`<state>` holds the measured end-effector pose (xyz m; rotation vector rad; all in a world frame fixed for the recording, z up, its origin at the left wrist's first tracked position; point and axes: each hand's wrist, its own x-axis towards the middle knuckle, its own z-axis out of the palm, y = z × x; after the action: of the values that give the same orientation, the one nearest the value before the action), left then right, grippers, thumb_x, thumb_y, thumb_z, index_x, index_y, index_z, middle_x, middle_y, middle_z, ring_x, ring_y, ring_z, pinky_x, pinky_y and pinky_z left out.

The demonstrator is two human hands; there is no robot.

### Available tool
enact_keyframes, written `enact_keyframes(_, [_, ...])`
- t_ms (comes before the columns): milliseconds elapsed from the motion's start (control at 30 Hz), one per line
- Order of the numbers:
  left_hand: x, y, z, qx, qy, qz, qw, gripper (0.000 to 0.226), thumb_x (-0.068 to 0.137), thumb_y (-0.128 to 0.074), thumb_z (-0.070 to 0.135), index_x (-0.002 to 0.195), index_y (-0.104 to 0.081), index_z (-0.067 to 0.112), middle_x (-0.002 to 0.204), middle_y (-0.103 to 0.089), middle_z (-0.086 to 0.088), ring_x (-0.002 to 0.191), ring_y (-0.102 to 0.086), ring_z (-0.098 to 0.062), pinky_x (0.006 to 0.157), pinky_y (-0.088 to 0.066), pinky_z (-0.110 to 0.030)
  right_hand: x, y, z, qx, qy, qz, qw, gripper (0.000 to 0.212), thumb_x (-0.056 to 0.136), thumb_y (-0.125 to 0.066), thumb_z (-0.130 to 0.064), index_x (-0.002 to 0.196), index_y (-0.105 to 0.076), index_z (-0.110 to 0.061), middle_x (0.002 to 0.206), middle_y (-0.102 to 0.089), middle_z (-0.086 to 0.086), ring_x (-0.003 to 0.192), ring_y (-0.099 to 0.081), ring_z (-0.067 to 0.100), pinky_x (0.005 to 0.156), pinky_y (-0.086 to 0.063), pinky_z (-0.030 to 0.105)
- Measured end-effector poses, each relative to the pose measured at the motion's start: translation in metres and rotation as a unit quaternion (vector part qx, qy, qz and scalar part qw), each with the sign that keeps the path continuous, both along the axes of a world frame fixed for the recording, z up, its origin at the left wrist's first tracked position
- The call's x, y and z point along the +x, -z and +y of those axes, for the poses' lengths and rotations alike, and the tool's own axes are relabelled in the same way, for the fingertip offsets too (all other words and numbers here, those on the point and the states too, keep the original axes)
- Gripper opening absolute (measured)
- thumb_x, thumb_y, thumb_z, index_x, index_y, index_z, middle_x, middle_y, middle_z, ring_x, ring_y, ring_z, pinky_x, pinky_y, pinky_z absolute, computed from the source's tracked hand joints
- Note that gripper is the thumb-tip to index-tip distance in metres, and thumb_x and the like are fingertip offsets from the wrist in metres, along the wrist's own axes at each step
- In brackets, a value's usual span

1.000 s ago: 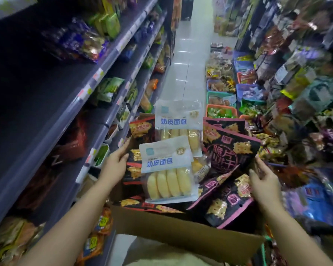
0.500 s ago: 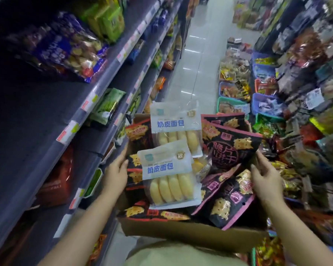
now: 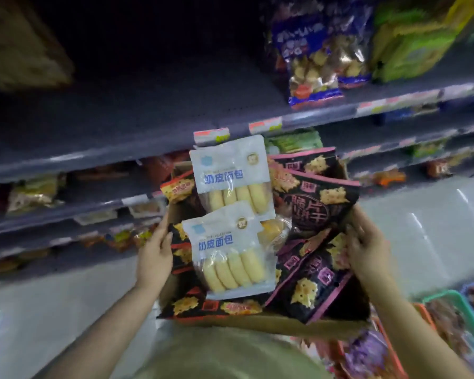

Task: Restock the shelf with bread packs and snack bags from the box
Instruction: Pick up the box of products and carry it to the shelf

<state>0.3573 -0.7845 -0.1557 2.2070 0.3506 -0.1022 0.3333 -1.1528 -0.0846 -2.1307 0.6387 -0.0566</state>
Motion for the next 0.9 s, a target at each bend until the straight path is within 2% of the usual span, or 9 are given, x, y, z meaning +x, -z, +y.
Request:
enact_keyframes(133, [-0.061,-0.006,0.019,-0.003,-0.151,-0.026,0.988,0.052,0.099,-0.042,0.006,0.145,-0.036,0.029,0.144,-0.039,0.011,0.131,-0.037,-0.005,0.101,-0.026,-0.008,0.061,0.006,0.027,-0.03,-0.182,-0.017,0.983,0.052,0.095,-0.042,0.002,0.141,-0.045,-0.022,0.129,-0.046,-0.015,0.112,-0.048,-0.001,0.091,-0.038,0.009])
enact_keyframes(300, [-0.14,-0.002,0.056,0.04,-0.342,0.007,0.939,0.042,0.098,-0.044,0.009,0.14,-0.046,0.015,0.133,-0.056,-0.006,0.121,-0.052,-0.021,0.102,-0.04,-0.033,0.102,0.02,0.116,-0.047,-0.368,0.002,0.928,0.05,0.096,-0.045,-0.002,0.143,-0.04,-0.019,0.125,-0.046,-0.014,0.105,-0.049,0.004,0.076,-0.03,-0.001])
enact_keyframes(367, [-0.17,0.002,0.069,0.041,-0.384,-0.006,0.922,0.04,0.098,-0.044,0.009,0.137,-0.049,0.015,0.133,-0.056,-0.005,0.121,-0.053,-0.016,0.103,-0.04,-0.027,0.106,0.025,0.158,-0.025,-0.416,0.007,0.909,0.049,0.097,-0.045,-0.003,0.143,-0.039,-0.018,0.126,-0.048,-0.012,0.11,-0.049,0.004,0.077,-0.03,-0.003])
enact_keyframes(467, [-0.208,0.004,0.084,0.018,-0.453,-0.014,0.891,0.052,0.097,-0.043,0.001,0.139,-0.043,0.031,0.135,-0.048,0.009,0.119,-0.045,0.002,0.091,-0.033,0.002,0.105,0.035,0.218,-0.006,-0.479,-0.008,0.878,0.047,0.096,-0.047,-0.002,0.142,-0.041,-0.013,0.126,-0.048,-0.011,0.118,-0.052,0.004,0.079,-0.036,0.001])
enact_keyframes(567, [-0.245,0.019,0.094,0.005,-0.53,0.011,0.848,0.054,0.097,-0.044,0.004,0.141,-0.041,0.036,0.132,-0.048,0.014,0.118,-0.048,0.003,0.085,-0.038,-0.002,0.102,0.053,0.276,0.013,-0.541,0.026,0.841,0.049,0.097,-0.047,-0.006,0.144,-0.039,-0.018,0.13,-0.043,-0.017,0.123,-0.041,-0.001,0.092,-0.028,0.002])
enact_keyframes(633, [-0.264,0.027,0.096,-0.008,-0.582,0.029,0.813,0.054,0.098,-0.044,0.006,0.141,-0.04,0.038,0.125,-0.053,0.013,0.093,-0.055,0.016,0.069,-0.04,-0.005,0.101,0.067,0.314,0.019,-0.579,0.048,0.814,0.05,0.097,-0.046,-0.006,0.144,-0.038,-0.019,0.132,-0.041,-0.019,0.126,-0.038,-0.002,0.099,-0.029,0.009])
enact_keyframes(700, [-0.277,0.034,0.098,-0.011,-0.621,0.05,0.782,0.057,0.098,-0.044,0.009,0.14,-0.037,0.046,0.116,-0.059,0.008,0.068,-0.055,0.006,0.051,-0.036,-0.016,0.098,0.08,0.351,0.022,-0.608,0.067,0.791,0.05,0.097,-0.046,-0.006,0.145,-0.037,-0.018,0.132,-0.042,-0.017,0.125,-0.036,-0.003,0.102,-0.029,0.015])
enact_keyframes(800, [-0.292,0.053,0.104,-0.037,-0.67,0.057,0.739,0.057,0.099,-0.043,0.012,0.137,-0.036,0.054,0.119,-0.062,0.006,0.073,-0.058,-0.015,0.056,-0.039,-0.021,0.091,0.104,0.399,0.021,-0.635,0.093,0.767,0.049,0.098,-0.044,-0.006,0.144,-0.038,-0.019,0.137,-0.045,-0.012,0.124,-0.036,-0.003,0.101,-0.03,0.016])
enact_keyframes(900, [-0.297,0.085,0.109,-0.06,-0.719,0.067,0.689,0.057,0.099,-0.043,0.015,0.134,-0.035,0.058,0.122,-0.059,0.011,0.067,-0.05,-0.002,0.056,-0.038,-0.018,0.084,0.145,0.437,0.022,-0.641,0.108,0.759,0.049,0.098,-0.042,-0.004,0.144,-0.039,-0.019,0.145,-0.044,-0.006,0.132,-0.04,0.009,0.101,-0.031,0.017])
